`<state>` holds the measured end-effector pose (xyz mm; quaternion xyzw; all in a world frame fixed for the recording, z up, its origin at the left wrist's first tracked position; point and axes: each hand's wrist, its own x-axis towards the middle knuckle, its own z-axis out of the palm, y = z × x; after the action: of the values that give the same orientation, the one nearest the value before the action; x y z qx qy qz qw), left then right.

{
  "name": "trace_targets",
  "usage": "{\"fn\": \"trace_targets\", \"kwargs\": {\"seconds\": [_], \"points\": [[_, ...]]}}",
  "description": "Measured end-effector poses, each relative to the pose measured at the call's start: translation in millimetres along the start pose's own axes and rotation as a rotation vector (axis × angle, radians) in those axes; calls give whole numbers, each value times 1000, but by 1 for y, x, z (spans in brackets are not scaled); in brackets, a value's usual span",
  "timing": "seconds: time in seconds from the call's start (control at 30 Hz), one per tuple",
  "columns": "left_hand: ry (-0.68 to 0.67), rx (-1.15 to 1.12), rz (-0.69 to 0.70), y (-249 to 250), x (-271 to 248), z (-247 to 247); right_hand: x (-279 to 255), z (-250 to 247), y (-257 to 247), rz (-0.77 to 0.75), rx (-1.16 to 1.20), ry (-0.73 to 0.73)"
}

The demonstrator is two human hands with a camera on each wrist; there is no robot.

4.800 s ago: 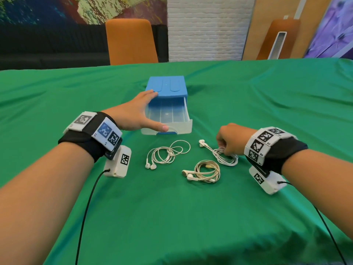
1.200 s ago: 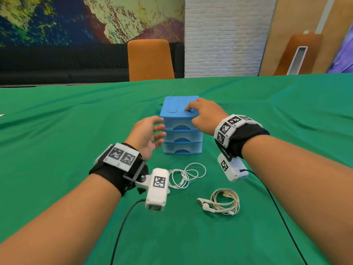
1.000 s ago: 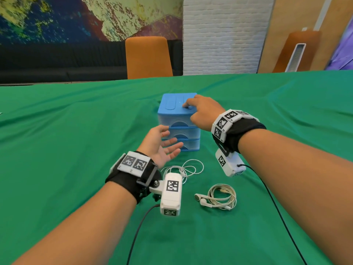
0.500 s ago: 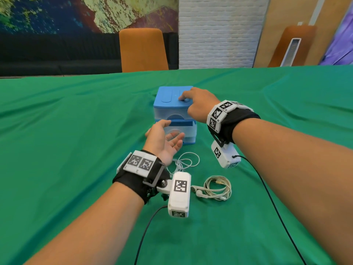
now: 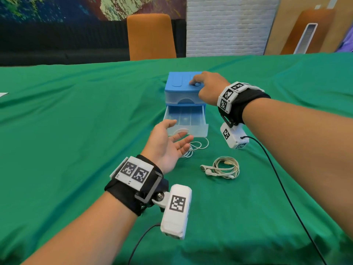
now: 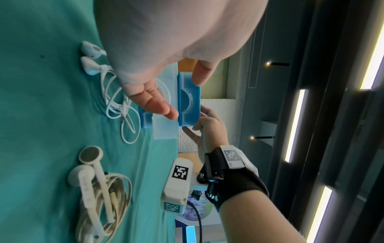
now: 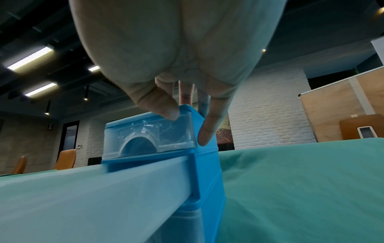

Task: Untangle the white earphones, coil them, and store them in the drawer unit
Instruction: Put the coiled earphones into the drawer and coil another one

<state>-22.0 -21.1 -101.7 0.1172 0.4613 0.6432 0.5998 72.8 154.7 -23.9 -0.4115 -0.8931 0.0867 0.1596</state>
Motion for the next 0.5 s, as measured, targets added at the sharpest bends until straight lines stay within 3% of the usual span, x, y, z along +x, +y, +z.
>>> {"fn": "trace_targets", "kwargs": {"seconds": [0.1, 0.2, 0.33, 0.43, 0.5], "points": [[38, 57, 5, 0, -3, -7, 0, -1, 0, -4, -7, 0], [163, 202, 76, 4, -4, -15, 0, -1, 0, -2, -1, -7], [364, 325, 446, 23, -11, -9, -2, 0, 0, -5, 2, -5], [317, 417, 624, 49, -7, 8, -3, 0, 1, -8, 7, -1], [239, 639, 744, 64, 5, 18, -3, 1, 1, -14, 2, -6]]}}
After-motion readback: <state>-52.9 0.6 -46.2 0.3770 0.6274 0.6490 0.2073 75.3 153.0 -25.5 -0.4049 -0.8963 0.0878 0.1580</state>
